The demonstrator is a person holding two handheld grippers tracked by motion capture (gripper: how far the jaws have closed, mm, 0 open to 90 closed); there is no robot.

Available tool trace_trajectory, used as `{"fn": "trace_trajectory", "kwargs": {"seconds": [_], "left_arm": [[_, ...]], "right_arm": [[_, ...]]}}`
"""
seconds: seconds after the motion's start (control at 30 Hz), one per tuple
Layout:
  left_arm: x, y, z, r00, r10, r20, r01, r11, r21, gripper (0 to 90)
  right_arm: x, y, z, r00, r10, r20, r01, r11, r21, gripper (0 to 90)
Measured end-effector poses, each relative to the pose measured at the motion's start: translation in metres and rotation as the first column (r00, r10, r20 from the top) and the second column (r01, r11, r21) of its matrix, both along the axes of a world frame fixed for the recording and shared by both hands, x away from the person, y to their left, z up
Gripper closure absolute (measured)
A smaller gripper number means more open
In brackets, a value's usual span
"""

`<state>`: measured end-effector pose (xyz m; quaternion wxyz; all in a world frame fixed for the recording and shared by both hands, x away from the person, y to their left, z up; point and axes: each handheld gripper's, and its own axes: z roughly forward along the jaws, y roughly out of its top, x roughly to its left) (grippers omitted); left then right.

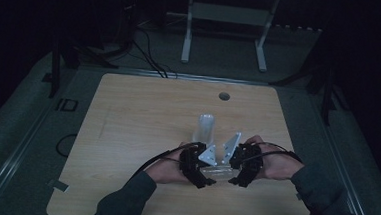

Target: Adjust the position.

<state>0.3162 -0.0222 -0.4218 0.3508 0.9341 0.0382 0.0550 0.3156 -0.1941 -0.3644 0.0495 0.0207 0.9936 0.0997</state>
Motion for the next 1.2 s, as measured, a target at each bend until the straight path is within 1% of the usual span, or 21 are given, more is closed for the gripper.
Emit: {"fn": "trace_trajectory", "kwargs": {"seconds": [0.1, 0.13, 0.27, 0.43, 0.63, 0.77, 1.17, 1.2], "left_arm": [[0.0009, 0.0000, 0.0010, 1.0000, -0.005, -0.007, 0.005, 1.0000, -0.008, 29.8], [0.0018, 0.0003, 0.0020, 0.9999, -0.014, -0.006, 0.014, 0.9999, -0.002, 29.8], [0.0018, -0.0005, 0.0023, 0.9998, -0.009, -0.016, 0.009, 0.9998, -0.015, 29.8], [0.0012, -0.0015, 0.0023, 0.9997, -0.014, -0.020, 0.013, 0.9997, -0.021, 29.8], [0.0010, -0.0017, 0.0029, 0.9995, -0.024, -0.021, 0.024, 0.9994, -0.023, 29.8], [0.0004, -0.0012, 0.0020, 0.9992, -0.026, -0.030, 0.025, 0.9991, -0.034, 29.8], [0.0003, -0.0014, 0.0016, 0.9994, -0.023, -0.027, 0.022, 0.9991, -0.036, 30.2], [0.0003, -0.0015, 0.0011, 0.9993, -0.023, -0.028, 0.022, 0.9991, -0.035, 30.2]], "right_arm": [[-0.0007, 0.0002, -0.0005, 1.0000, 0.001, -0.003, -0.001, 1.0000, -0.001, 29.8], [-0.0008, 0.0003, -0.0007, 1.0000, 0.003, -0.001, -0.003, 1.0000, 0.001, 29.8], [-0.0007, 0.0003, -0.0009, 1.0000, 0.002, 0.006, -0.002, 1.0000, 0.002, 31.8], [-0.0003, 0.0009, -0.0018, 0.9999, 0.011, 0.011, -0.011, 0.9999, 0.006, 33.9], [-0.0014, 0.0020, -0.0025, 0.9999, 0.014, 0.006, -0.014, 0.9999, 0.002, 36.6], [-0.0020, 0.0018, -0.0037, 0.9998, 0.018, 0.005, -0.018, 0.9998, 0.002, 39.2], [-0.0018, 0.0019, -0.0060, 0.9996, 0.024, 0.012, -0.024, 0.9997, -0.004, 39.2], [-0.0021, 0.0020, -0.0064, 0.9995, 0.026, 0.016, -0.026, 0.9997, -0.004, 40.8]]}}
